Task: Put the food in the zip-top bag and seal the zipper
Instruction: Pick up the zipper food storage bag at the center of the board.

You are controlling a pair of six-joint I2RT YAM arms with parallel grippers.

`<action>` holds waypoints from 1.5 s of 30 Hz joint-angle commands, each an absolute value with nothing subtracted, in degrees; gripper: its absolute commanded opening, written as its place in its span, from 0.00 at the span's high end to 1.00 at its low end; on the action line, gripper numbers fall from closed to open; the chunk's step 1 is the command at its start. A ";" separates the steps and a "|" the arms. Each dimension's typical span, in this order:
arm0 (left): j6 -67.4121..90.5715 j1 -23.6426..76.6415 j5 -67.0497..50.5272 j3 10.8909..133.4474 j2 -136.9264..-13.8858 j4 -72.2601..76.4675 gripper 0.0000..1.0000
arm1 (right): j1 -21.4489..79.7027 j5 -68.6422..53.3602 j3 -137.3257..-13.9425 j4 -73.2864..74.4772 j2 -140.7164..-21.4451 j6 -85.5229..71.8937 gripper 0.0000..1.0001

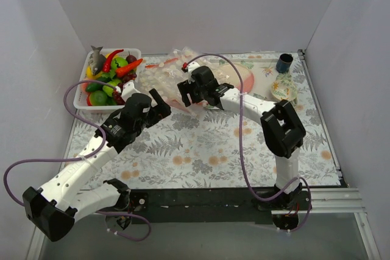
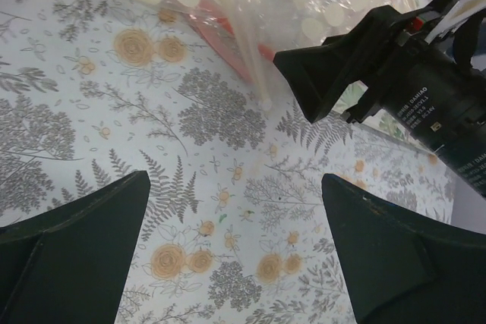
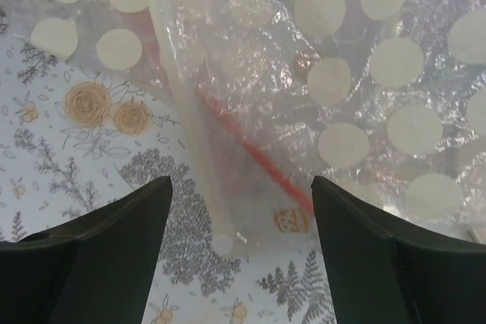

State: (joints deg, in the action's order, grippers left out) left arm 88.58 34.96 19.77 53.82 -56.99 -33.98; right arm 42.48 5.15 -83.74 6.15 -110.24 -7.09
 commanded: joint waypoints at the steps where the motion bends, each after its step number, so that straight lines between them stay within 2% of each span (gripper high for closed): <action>1: 91.67 34.54 28.12 56.52 -56.61 -41.83 0.02 | 43.15 5.71 -93.75 8.17 -117.05 -1.85 0.18; 11: 90.97 33.13 27.25 55.20 -55.29 -41.75 0.02 | 46.40 14.31 -110.98 14.94 -129.19 1.84 0.19; 20: 90.00 32.52 27.07 55.99 -54.67 -42.27 0.02 | 47.55 19.60 -113.55 14.86 -133.24 2.55 0.23; 27: 90.00 32.43 26.72 55.37 -54.14 -42.28 0.02 | 47.64 20.57 -111.19 11.08 -130.79 2.73 0.50; 28: 89.91 32.34 26.72 55.46 -54.14 -42.19 0.02 | 47.64 20.31 -110.83 10.73 -130.43 2.64 0.60; 30: 89.83 32.26 26.81 55.37 -54.14 -42.10 0.02 | 47.64 19.95 -111.00 10.28 -129.90 2.64 0.66; 35: 89.47 32.08 26.46 55.11 -54.05 -41.40 0.02 | 47.64 20.04 -112.50 11.51 -129.38 1.85 0.93; 37: 89.12 31.99 25.32 54.32 -53.88 -40.00 0.02 | 47.55 19.78 -112.24 12.21 -128.59 1.15 0.99; 45: 88.51 31.73 19.43 52.12 -53.97 -33.06 0.02 | 47.55 17.40 -110.66 18.97 -119.36 -7.44 0.99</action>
State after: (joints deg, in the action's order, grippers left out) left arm 89.49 32.03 22.48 53.19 -55.22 -37.65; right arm 47.59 18.33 -110.72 16.27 -128.40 -1.23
